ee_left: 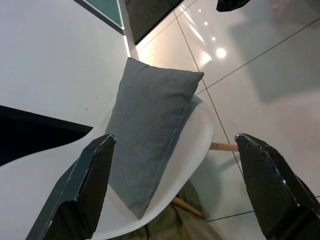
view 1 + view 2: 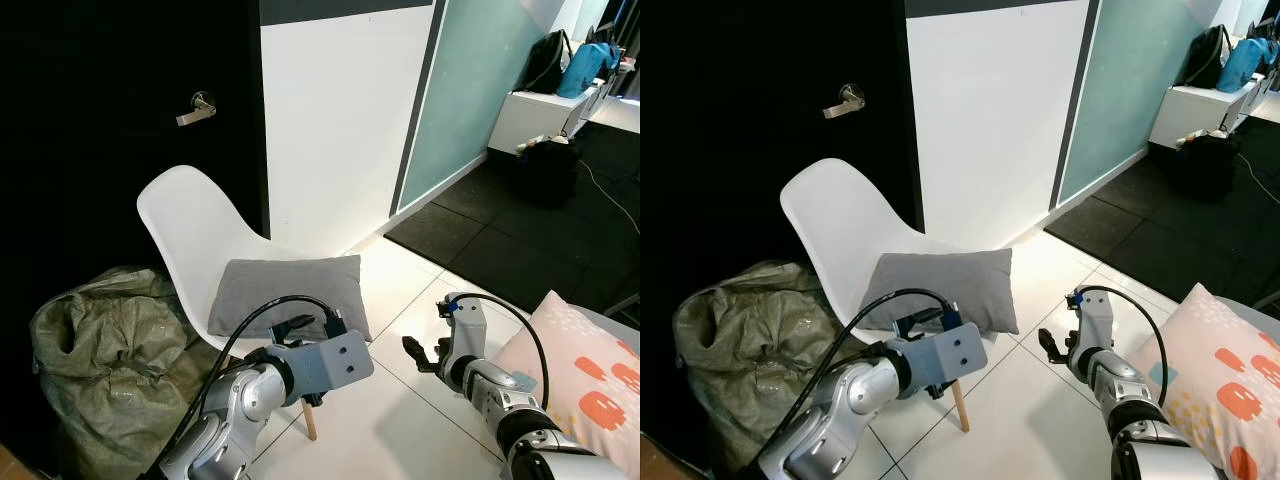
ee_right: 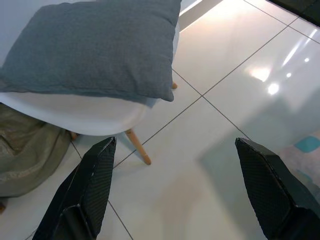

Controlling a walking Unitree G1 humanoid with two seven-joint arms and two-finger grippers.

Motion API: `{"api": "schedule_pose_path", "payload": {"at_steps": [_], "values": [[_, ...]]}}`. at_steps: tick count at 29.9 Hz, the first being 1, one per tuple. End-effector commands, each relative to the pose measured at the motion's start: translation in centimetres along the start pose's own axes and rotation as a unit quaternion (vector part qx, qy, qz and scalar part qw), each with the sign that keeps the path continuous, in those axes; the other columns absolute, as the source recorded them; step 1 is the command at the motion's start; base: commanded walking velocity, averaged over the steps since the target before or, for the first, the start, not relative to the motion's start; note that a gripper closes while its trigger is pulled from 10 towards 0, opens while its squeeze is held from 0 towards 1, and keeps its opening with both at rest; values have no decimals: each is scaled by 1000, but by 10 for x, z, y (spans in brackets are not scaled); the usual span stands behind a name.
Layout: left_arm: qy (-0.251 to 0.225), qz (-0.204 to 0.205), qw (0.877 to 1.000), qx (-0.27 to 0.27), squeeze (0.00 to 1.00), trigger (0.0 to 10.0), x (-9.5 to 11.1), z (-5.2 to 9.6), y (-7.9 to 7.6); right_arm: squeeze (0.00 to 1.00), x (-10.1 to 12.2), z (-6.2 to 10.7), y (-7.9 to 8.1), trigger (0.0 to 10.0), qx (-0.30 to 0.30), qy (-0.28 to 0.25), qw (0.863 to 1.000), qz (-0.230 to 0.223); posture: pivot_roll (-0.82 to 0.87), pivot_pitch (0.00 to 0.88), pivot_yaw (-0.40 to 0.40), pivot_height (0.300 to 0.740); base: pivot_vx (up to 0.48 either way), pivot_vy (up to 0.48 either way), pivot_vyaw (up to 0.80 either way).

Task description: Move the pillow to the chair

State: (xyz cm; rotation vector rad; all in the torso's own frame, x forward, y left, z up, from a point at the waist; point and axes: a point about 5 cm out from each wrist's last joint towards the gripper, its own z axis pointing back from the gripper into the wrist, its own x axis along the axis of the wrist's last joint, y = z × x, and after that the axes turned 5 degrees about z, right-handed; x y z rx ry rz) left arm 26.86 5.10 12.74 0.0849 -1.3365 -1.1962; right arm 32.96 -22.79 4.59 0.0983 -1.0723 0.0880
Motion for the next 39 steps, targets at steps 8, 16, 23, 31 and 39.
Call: {"api": "schedule_pose_path", "payload": {"at_steps": [8, 16, 23, 31, 39], "values": [[9, -7, 1000, -2, 0, 10000, -4, 0, 2, 0, 7, -1, 1, 10000, 7, -6, 1000, -12, -137, 36, -17, 734, 0, 0, 0], [7, -6, 1000, -2, 0, 10000, -1, -3, 0, 0, 8, 1, -5, 10000, 8, -7, 1000, -13, -142, 38, -28, 734, 0, 0, 0], [8, -7, 1000, -2, 0, 10000, -2, -3, 2, 0, 10, 1, -5, 10000, 8, -11, 1000, -18, -148, 30, -21, 734, 0, 0, 0], [9, -9, 1000, -2, 0, 10000, -4, -2, 3, 0, 10, 1, -6, 10000, 6, -14, 1000, -25, -155, 23, -3, 734, 0, 0, 0], [9, -8, 1000, -2, 0, 10000, -5, 0, 2, 0, 5, 3, -8, 10000, 3, -13, 999, -31, -155, 26, 3, 734, 0, 0, 0]]}}
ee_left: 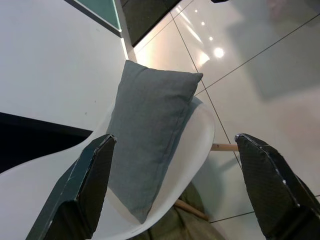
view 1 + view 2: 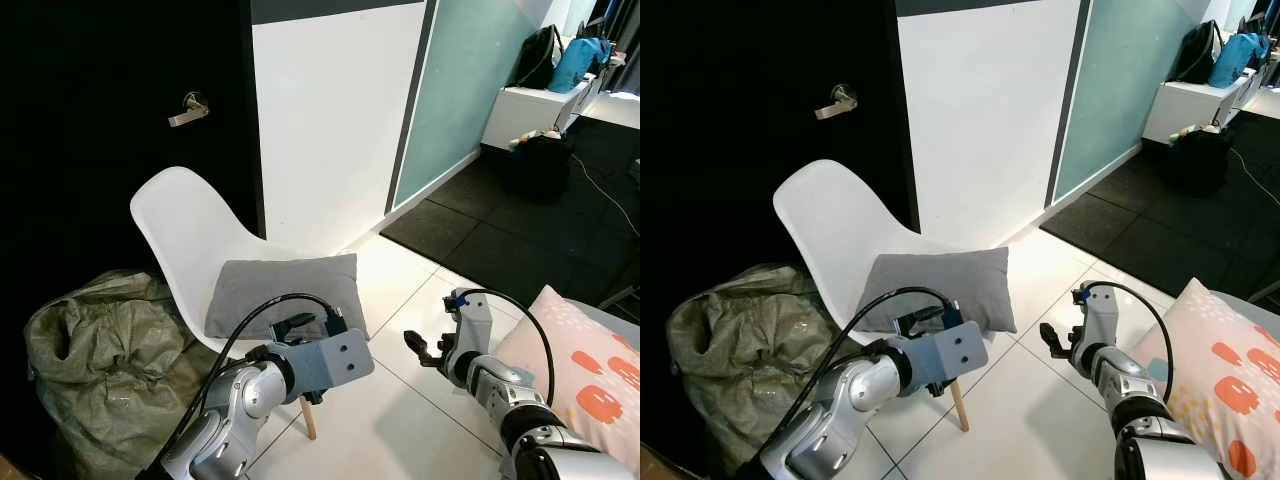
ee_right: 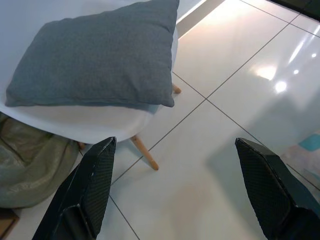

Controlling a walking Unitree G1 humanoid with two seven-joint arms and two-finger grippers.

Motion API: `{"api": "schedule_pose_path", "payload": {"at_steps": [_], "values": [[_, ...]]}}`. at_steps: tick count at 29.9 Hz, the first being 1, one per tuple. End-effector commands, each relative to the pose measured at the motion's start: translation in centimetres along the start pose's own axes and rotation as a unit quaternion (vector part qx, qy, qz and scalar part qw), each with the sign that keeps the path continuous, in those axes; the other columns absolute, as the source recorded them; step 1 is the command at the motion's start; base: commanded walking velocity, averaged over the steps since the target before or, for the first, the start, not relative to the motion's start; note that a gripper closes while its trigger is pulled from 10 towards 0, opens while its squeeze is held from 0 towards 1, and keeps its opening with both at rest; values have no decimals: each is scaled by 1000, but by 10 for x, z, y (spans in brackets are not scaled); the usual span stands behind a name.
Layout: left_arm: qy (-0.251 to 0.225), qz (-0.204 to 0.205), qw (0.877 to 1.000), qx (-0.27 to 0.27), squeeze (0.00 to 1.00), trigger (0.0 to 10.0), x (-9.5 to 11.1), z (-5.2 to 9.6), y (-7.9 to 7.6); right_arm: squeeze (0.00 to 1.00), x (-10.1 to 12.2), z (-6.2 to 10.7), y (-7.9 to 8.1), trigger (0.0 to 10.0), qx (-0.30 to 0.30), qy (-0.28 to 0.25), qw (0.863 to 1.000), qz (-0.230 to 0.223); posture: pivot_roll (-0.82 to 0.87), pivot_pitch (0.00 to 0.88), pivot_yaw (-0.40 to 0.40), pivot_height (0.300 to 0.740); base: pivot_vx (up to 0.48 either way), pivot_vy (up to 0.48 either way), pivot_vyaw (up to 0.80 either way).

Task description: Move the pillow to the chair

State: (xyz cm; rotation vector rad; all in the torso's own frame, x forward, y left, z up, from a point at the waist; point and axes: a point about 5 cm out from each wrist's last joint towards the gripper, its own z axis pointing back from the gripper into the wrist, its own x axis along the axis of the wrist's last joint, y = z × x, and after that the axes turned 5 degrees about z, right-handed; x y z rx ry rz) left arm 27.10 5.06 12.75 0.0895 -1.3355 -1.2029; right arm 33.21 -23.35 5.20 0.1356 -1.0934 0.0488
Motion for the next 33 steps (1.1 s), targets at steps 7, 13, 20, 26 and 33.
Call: {"api": "schedule_pose_path", "payload": {"at_steps": [7, 13, 20, 26, 33], "values": [[8, -5, 1000, -1, 0, 10000, -5, 2, 0, 0, 0, 2, -5, 10000, -6, -1, 1000, -12, -163, 26, 2, 734, 0, 0, 0], [8, -5, 1000, -1, 0, 10000, -5, 3, 1, 0, 1, 2, -6, 10000, -7, -3, 1000, -16, -172, 26, 7, 734, 0, 0, 0], [7, -6, 1000, -1, 0, 10000, -4, 2, 0, 0, 5, 4, -11, 10000, -10, -11, 1000, -23, -186, 31, 15, 734, 0, 0, 0], [7, -5, 1000, -1, 0, 10000, -4, 2, -1, 0, 7, 4, -12, 10000, -11, -15, 999, -25, -182, 31, 13, 734, 0, 0, 0], [7, -5, 1000, -1, 0, 10000, -4, 2, -1, 0, 8, 3, -10, 10000, -8, -16, 1000, -25, -189, 27, 9, 734, 0, 0, 0]]}}
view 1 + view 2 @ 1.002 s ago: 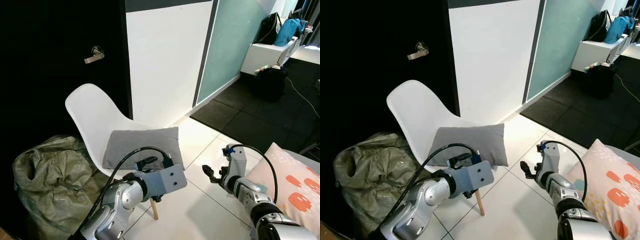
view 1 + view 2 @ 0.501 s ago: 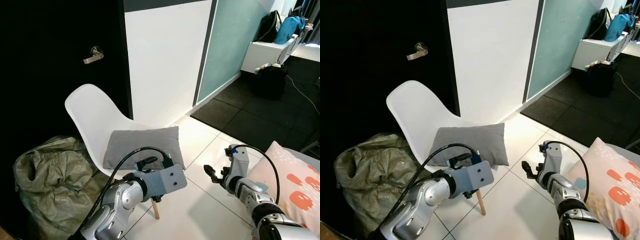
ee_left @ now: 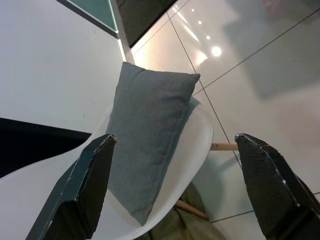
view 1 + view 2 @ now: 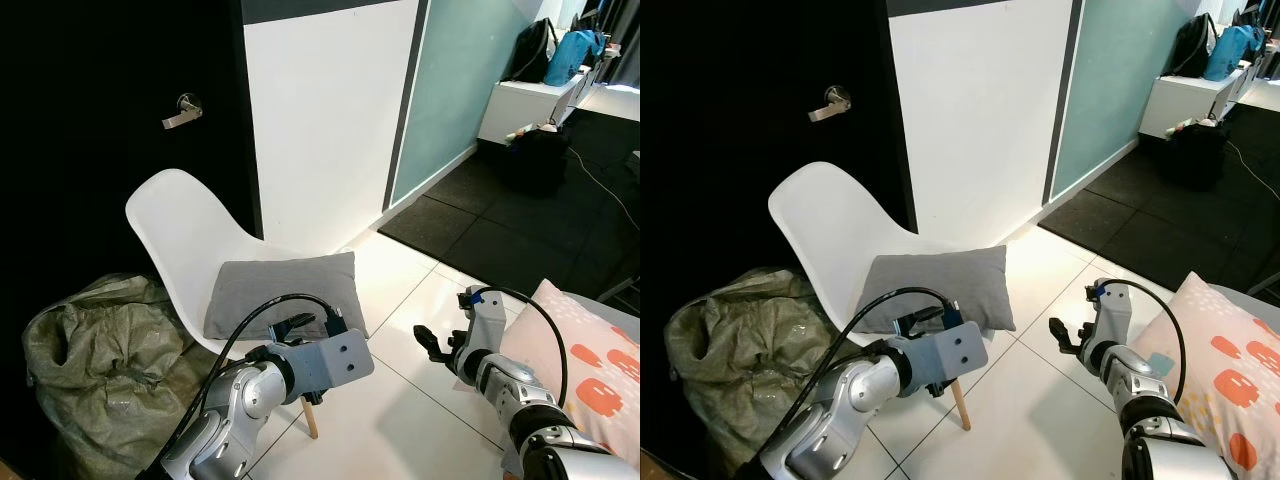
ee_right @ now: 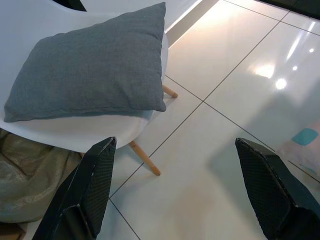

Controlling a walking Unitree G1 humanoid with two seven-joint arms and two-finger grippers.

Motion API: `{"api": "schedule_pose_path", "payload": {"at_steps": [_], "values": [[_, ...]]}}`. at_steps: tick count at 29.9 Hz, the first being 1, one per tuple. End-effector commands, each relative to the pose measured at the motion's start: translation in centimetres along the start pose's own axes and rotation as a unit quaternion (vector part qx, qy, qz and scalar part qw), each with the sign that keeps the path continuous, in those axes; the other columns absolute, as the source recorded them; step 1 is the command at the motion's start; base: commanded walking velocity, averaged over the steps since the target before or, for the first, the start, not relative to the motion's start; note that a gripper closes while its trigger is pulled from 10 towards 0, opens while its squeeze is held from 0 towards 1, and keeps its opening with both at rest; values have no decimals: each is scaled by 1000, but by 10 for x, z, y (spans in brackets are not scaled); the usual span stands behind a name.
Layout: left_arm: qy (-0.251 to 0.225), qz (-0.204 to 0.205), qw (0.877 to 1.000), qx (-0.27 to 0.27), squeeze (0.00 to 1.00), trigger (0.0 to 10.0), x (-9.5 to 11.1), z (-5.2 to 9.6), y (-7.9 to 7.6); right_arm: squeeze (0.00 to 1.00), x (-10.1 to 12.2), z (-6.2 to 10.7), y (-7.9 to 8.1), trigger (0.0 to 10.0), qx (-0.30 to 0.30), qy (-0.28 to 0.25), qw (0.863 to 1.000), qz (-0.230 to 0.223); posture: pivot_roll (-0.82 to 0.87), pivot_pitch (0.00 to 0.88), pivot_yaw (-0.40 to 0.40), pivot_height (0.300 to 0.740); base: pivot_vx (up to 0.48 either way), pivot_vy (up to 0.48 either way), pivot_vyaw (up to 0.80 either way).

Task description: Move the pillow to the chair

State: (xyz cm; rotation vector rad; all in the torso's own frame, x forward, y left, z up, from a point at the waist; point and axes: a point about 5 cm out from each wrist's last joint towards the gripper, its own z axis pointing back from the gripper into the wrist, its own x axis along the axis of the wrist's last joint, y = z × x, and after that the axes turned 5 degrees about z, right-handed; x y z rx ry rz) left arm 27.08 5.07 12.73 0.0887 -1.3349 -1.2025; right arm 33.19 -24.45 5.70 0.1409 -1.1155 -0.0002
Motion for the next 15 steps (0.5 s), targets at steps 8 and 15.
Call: {"api": "schedule_pose_path", "payload": {"at_steps": [8, 15], "values": [[7, -6, 1000, -1, 0, 10000, -5, 2, -1, 0, 6, 0, -1, 10000, 3, -7, 1000, -5, -192, 24, 9, 734, 0, 0, 0], [7, -6, 1000, -1, 0, 10000, -4, 2, -2, 0, 3, 0, 0, 10000, 8, -3, 1000, -7, -194, 17, 5, 734, 0, 0, 0]]}}
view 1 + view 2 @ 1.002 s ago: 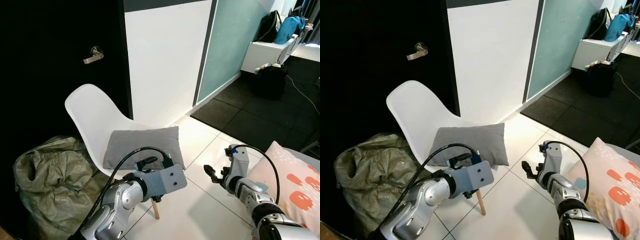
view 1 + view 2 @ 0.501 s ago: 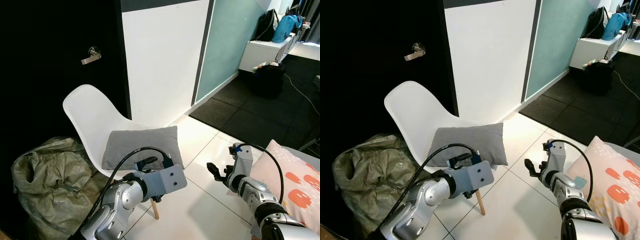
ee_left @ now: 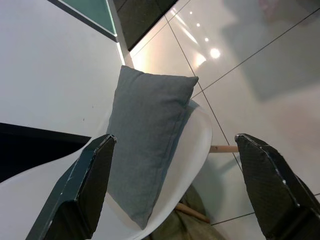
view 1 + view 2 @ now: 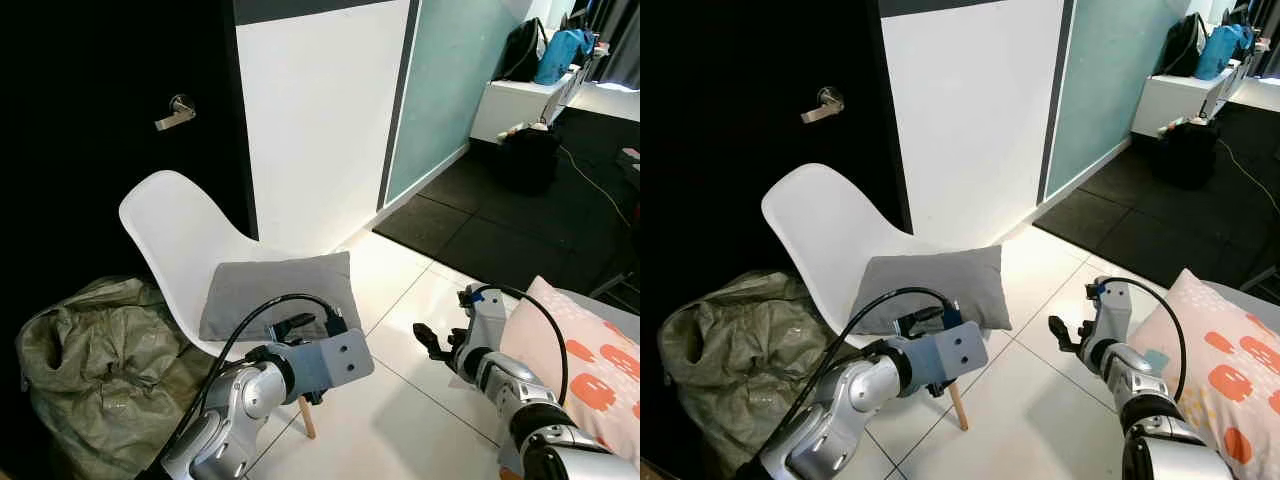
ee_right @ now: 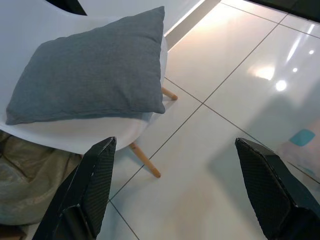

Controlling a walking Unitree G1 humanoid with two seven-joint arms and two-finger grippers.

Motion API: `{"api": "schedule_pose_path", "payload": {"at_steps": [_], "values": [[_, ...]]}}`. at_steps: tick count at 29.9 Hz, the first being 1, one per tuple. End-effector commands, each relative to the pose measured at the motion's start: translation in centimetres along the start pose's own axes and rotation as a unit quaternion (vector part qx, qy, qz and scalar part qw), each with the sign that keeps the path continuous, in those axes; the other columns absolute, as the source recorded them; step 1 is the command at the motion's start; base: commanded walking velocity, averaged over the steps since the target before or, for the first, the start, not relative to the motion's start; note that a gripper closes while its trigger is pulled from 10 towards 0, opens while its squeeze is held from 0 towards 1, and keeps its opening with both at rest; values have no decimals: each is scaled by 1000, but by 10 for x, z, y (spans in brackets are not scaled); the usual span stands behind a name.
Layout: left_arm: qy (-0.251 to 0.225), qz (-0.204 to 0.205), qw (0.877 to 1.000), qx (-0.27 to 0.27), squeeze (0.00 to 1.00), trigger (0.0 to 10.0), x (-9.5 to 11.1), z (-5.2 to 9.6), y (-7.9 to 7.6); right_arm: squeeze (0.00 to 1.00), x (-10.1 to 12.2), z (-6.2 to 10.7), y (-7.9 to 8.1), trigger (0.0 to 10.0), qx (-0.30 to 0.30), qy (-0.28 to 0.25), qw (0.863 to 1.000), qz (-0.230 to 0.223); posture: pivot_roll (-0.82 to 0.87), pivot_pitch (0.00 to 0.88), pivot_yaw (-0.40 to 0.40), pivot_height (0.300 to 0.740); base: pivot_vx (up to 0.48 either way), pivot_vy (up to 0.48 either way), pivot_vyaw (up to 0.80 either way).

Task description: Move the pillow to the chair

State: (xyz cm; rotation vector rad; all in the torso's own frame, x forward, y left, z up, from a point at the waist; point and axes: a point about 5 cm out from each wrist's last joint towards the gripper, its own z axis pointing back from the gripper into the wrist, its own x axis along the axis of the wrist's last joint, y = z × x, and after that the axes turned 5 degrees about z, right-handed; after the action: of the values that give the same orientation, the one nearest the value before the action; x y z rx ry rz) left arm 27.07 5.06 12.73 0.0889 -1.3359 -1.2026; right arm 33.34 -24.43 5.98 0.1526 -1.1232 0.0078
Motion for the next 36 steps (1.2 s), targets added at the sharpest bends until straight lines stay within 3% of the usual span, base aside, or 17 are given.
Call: {"api": "schedule_pose_path", "payload": {"at_steps": [1, 36], "values": [[7, -6, 1000, -1, 0, 10000, -4, 2, -2, 0, 0, 0, -1, 10000, 1, 0, 1000, -8, -194, 17, 5, 734, 0, 0, 0], [6, -8, 1000, -2, 0, 10000, -3, 3, -4, 0, 5, 1, -4, 10000, 4, -6, 1000, -9, -197, 21, 0, 734, 0, 0, 0]]}}
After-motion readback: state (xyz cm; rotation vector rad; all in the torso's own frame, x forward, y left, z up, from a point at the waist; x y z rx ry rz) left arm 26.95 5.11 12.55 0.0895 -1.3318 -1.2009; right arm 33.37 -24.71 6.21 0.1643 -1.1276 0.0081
